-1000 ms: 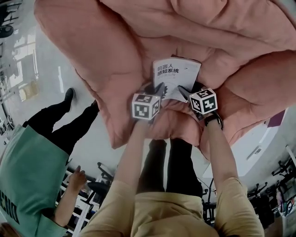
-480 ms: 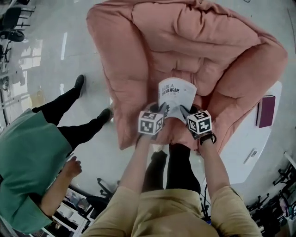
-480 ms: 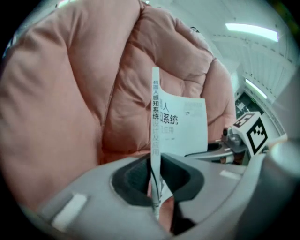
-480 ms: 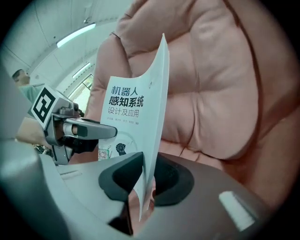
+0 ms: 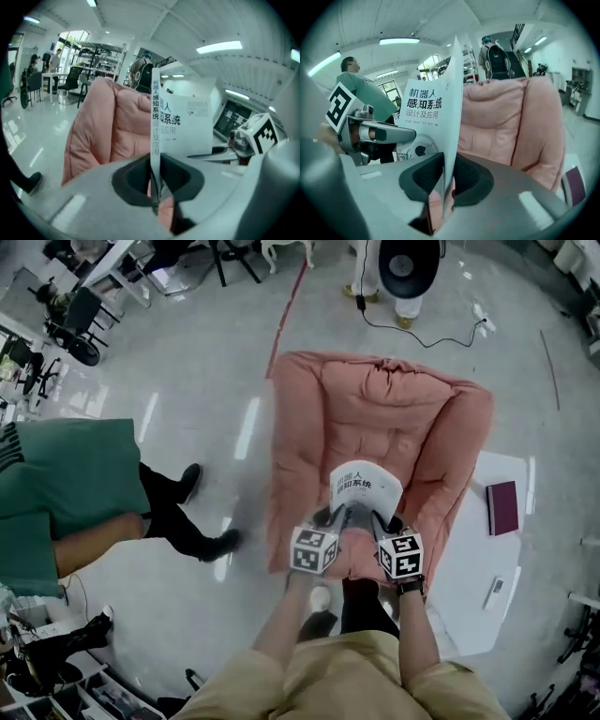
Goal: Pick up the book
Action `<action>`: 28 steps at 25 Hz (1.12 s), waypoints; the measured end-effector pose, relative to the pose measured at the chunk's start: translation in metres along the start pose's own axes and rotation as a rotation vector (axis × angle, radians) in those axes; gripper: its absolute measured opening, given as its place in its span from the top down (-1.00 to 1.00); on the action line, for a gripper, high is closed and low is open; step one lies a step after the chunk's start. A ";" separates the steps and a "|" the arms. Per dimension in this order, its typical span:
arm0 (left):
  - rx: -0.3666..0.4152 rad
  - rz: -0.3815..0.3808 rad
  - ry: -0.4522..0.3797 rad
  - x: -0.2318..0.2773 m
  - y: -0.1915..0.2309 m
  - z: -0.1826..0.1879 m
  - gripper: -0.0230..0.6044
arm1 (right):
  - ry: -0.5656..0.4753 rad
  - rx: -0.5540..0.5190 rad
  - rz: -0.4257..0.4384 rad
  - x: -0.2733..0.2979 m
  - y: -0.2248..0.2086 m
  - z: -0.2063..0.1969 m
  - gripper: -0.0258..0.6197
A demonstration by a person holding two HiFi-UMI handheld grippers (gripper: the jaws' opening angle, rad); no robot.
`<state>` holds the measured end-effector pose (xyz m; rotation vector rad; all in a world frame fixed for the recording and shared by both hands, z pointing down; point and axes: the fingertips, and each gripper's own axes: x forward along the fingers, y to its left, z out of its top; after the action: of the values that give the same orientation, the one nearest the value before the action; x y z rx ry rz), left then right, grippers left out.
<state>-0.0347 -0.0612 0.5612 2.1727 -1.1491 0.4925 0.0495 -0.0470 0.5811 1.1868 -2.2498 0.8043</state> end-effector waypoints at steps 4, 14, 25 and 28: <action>0.092 -0.012 -0.141 -0.058 -0.040 0.063 0.77 | -0.136 -0.045 -0.082 -0.068 0.028 0.060 0.71; 0.186 -0.049 -0.408 -0.208 -0.122 0.150 0.76 | -0.421 -0.180 -0.173 -0.218 0.115 0.150 0.71; 0.267 -0.079 -0.559 -0.309 -0.163 0.176 0.75 | -0.626 -0.272 -0.195 -0.306 0.187 0.179 0.72; 0.292 -0.073 -0.586 -0.327 -0.172 0.177 0.75 | -0.659 -0.281 -0.192 -0.320 0.199 0.178 0.73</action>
<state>-0.0648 0.0889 0.1814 2.7055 -1.3498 -0.0273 0.0227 0.1050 0.1935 1.6588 -2.5690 -0.0024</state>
